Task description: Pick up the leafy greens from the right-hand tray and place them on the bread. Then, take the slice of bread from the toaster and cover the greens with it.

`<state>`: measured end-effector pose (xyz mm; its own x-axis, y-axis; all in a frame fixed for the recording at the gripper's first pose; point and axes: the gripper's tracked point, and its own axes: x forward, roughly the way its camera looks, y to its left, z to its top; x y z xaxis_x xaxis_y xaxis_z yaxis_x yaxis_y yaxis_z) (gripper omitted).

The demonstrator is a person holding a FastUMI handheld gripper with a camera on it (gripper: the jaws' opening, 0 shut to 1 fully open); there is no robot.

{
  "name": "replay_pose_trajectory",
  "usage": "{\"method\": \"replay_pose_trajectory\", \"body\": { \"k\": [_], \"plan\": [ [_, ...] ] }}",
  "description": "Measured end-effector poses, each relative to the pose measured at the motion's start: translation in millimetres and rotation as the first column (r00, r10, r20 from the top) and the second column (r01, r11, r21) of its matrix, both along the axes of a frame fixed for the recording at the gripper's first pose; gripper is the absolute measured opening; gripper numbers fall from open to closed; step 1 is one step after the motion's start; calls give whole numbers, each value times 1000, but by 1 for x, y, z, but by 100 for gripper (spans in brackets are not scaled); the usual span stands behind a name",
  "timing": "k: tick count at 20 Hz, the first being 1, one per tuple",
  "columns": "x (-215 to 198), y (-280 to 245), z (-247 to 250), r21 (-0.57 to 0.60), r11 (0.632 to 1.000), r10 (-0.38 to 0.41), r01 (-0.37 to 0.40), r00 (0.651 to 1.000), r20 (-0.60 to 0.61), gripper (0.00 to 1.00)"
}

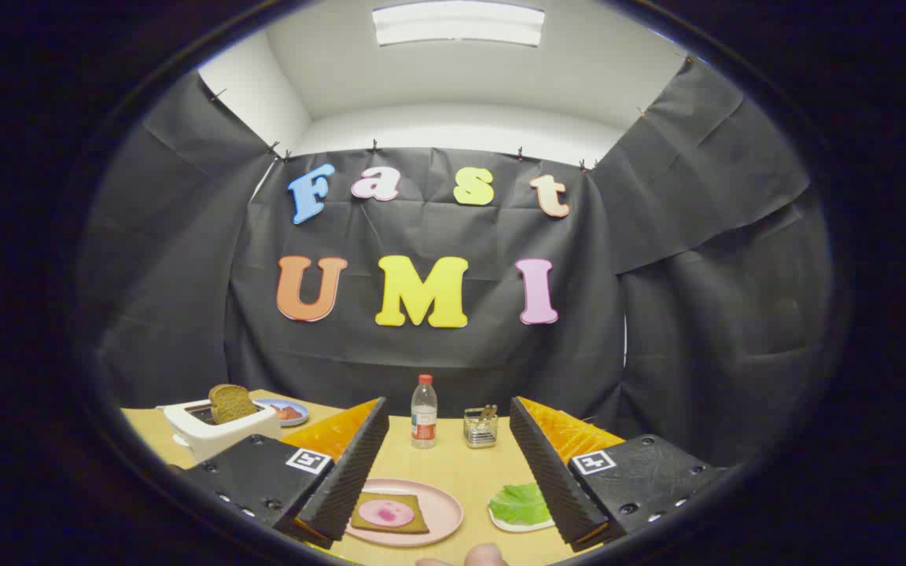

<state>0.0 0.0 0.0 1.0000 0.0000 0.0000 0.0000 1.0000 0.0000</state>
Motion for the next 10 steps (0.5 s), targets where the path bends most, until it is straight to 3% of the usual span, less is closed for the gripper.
{"method": "replay_pose_trajectory", "body": {
  "k": [10],
  "plan": [
    [8,-3,-2,19,1000,-20,21,1000,-14,95]
  ]
}}
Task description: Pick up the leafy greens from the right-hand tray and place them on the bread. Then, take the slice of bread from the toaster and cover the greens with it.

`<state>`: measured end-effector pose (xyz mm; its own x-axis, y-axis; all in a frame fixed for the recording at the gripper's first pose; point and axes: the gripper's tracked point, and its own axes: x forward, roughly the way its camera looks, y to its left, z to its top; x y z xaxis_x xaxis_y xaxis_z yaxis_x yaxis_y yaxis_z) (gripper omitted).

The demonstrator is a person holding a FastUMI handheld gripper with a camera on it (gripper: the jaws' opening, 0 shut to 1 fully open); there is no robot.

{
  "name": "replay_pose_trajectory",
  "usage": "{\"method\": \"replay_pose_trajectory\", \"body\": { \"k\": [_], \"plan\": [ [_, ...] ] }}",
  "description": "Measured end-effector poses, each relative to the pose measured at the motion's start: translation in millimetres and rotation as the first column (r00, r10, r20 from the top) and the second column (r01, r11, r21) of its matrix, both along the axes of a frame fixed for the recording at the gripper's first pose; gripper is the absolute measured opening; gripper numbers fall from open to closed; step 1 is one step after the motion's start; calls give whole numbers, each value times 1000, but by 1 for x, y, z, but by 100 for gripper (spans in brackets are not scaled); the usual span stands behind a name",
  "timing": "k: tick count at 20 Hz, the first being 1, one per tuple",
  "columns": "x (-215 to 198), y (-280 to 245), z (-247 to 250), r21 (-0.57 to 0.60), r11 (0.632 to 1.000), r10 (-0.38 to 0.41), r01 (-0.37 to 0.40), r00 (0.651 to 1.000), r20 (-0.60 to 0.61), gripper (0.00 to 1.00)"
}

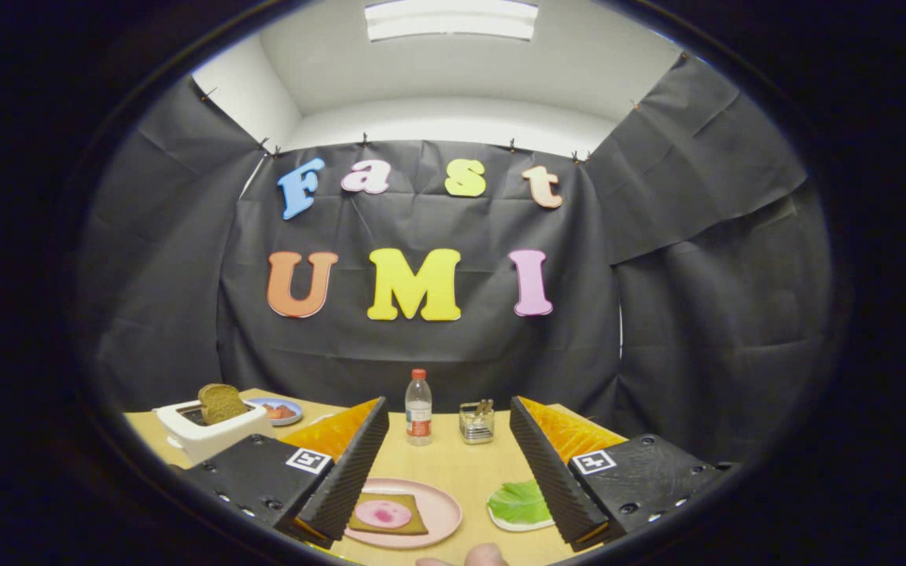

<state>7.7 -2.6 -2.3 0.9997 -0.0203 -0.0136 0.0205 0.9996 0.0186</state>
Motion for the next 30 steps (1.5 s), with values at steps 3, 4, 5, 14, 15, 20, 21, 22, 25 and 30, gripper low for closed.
{"method": "replay_pose_trajectory", "body": {
  "k": [3,4,5,14,15,20,21,22,25,30],
  "plan": [
    [1,1,0,0,1000,-3,3,1000,0,95],
    [0,1,0,3,1000,-2,2,1000,-2,95],
    [0,1,-1,4,1000,0,0,1000,-6,95],
    [4,-1,-4,7,1000,6,-6,1000,-23,95],
    [5,-1,-5,12,1000,8,-8,1000,-26,95],
    [8,-12,-8,32,999,16,-15,999,-48,95],
    [9,-18,-7,32,999,11,-10,999,-51,95],
    [9,-27,-6,35,999,6,-4,999,-52,95],
    [10,-54,-10,80,997,2,4,997,-72,95],
    [16,-110,-50,128,991,-20,44,982,-186,96]
  ]
}}
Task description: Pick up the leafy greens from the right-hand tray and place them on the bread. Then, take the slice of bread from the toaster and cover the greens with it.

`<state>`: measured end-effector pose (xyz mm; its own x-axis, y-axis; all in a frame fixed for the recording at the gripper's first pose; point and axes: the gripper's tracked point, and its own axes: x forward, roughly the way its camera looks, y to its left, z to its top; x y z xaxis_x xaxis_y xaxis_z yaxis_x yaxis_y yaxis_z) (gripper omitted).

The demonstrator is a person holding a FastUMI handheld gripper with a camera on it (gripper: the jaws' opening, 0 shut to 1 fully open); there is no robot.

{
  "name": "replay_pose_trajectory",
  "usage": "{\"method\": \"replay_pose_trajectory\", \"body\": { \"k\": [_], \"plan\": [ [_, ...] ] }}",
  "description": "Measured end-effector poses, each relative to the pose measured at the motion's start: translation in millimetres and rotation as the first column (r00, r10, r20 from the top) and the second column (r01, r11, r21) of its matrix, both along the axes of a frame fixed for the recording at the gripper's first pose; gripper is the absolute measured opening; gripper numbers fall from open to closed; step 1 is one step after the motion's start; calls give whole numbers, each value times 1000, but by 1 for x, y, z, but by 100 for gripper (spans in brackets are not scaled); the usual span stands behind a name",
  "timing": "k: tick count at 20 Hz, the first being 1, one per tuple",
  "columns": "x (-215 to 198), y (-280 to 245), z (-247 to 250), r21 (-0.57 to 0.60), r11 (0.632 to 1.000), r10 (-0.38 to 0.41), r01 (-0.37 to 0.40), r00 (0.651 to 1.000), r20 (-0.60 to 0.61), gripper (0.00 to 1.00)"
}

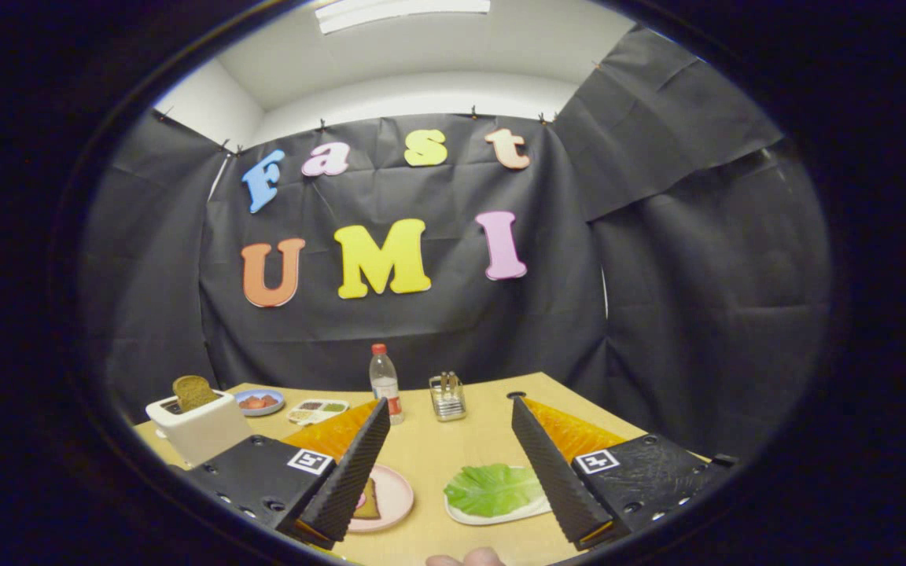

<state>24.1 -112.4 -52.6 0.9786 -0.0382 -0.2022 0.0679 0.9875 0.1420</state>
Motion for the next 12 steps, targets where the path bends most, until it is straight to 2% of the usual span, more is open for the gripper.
{"method": "replay_pose_trajectory", "body": {
  "k": [4,9,12],
  "plan": [
    [11,-35,-51,155,988,-2,26,988,-156,95],
    [33,-63,-128,344,933,24,105,937,-349,95],
    [40,-79,-162,383,909,11,165,909,-417,96]
  ]
}}
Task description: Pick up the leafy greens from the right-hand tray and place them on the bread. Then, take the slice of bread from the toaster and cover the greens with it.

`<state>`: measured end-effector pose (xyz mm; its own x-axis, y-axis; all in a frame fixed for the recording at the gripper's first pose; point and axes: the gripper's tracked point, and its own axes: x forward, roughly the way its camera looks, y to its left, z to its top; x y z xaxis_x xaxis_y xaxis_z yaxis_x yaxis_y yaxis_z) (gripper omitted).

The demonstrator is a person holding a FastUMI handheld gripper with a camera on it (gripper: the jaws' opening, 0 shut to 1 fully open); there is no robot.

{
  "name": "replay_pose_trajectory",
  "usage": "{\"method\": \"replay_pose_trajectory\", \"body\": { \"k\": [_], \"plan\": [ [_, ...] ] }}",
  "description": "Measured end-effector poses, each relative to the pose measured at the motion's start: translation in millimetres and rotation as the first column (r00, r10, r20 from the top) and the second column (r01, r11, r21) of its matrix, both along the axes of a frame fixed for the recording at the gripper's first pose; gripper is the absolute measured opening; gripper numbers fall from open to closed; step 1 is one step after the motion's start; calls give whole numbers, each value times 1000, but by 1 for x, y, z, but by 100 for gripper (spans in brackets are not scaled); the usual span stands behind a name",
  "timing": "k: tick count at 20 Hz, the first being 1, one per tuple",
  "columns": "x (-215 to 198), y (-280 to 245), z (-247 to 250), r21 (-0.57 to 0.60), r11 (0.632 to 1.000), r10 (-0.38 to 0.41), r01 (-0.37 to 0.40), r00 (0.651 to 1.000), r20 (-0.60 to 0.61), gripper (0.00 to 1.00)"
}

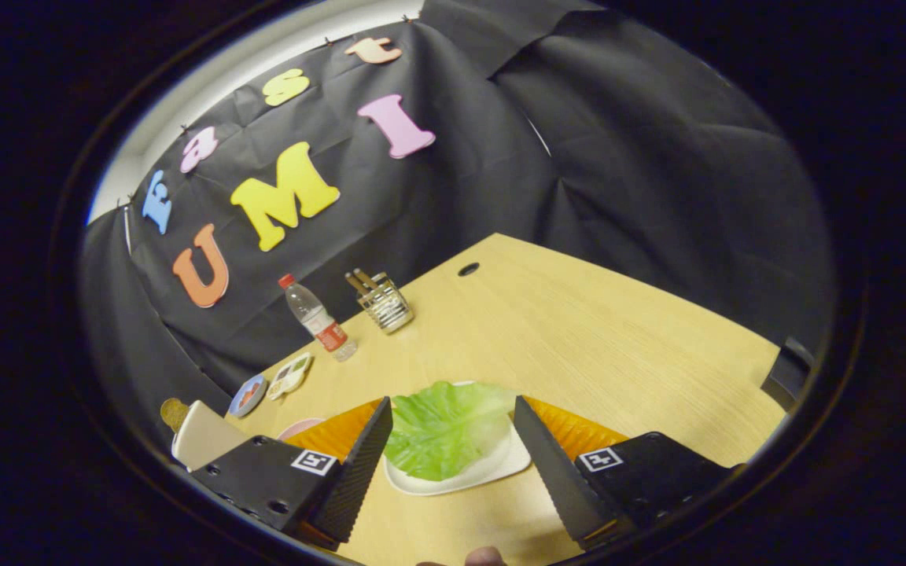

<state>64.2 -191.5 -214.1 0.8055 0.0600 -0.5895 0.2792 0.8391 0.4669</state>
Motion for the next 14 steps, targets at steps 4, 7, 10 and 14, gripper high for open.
{"method": "replay_pose_trajectory", "body": {
  "k": [4,7,10,14],
  "plan": [
    [18,-17,-23,27,999,-39,40,998,-46,95],
    [27,-16,-30,90,995,-42,48,997,-63,94],
    [34,-3,-35,172,985,-22,33,997,-68,94],
    [41,-9,-45,146,989,-23,36,996,-87,63]
  ]
}}
